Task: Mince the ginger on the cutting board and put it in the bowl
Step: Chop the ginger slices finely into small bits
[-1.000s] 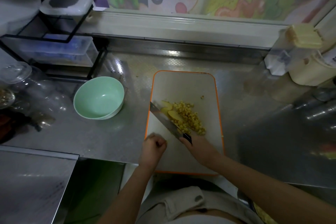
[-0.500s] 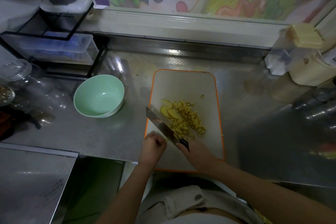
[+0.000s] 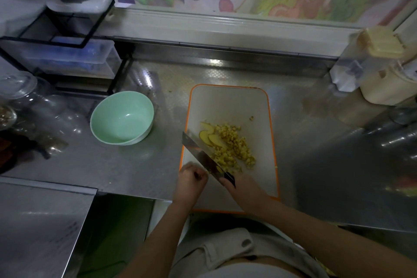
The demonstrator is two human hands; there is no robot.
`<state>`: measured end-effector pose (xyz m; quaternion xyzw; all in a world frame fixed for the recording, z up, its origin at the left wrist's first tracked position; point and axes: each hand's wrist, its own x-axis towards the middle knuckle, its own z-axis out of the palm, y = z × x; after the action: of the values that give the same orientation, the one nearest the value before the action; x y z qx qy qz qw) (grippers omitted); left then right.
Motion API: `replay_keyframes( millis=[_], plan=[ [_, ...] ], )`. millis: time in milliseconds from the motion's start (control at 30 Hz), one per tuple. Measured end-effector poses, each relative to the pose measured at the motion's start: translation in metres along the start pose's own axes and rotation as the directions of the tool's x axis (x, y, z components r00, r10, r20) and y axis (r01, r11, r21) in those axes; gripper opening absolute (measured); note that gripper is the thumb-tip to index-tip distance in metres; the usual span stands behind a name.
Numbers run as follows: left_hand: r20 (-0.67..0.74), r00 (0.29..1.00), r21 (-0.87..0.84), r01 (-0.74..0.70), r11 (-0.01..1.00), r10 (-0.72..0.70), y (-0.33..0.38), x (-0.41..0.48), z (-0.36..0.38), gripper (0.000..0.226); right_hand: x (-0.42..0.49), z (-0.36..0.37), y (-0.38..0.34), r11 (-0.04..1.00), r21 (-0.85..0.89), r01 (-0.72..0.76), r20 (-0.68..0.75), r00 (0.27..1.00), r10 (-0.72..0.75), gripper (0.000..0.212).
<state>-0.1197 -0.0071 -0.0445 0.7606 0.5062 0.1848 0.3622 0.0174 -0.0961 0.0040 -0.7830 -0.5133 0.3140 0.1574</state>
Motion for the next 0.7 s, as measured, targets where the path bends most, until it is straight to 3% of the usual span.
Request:
replay_keyframes(
  millis=[200,400,700],
  plan=[
    [0.011,1.0,0.009,0.006,1.0,-0.006,0.002,0.0,0.0,0.026,0.003,0.004,-0.004,0.981,-0.195,-0.018,0.035,0.999,0.025,0.042],
    [0.001,1.0,0.056,-0.025,0.998,0.025,-0.001,0.001,0.004,0.027,0.007,-0.005,-0.001,0.997,-0.029,-0.065,0.156,0.985,0.069,0.034],
    [0.086,0.989,0.115,-0.126,0.985,0.117,0.022,0.009,0.013,0.012,0.006,-0.027,0.019,0.995,0.06,-0.078,0.01,0.997,0.077,0.03]
  ],
)
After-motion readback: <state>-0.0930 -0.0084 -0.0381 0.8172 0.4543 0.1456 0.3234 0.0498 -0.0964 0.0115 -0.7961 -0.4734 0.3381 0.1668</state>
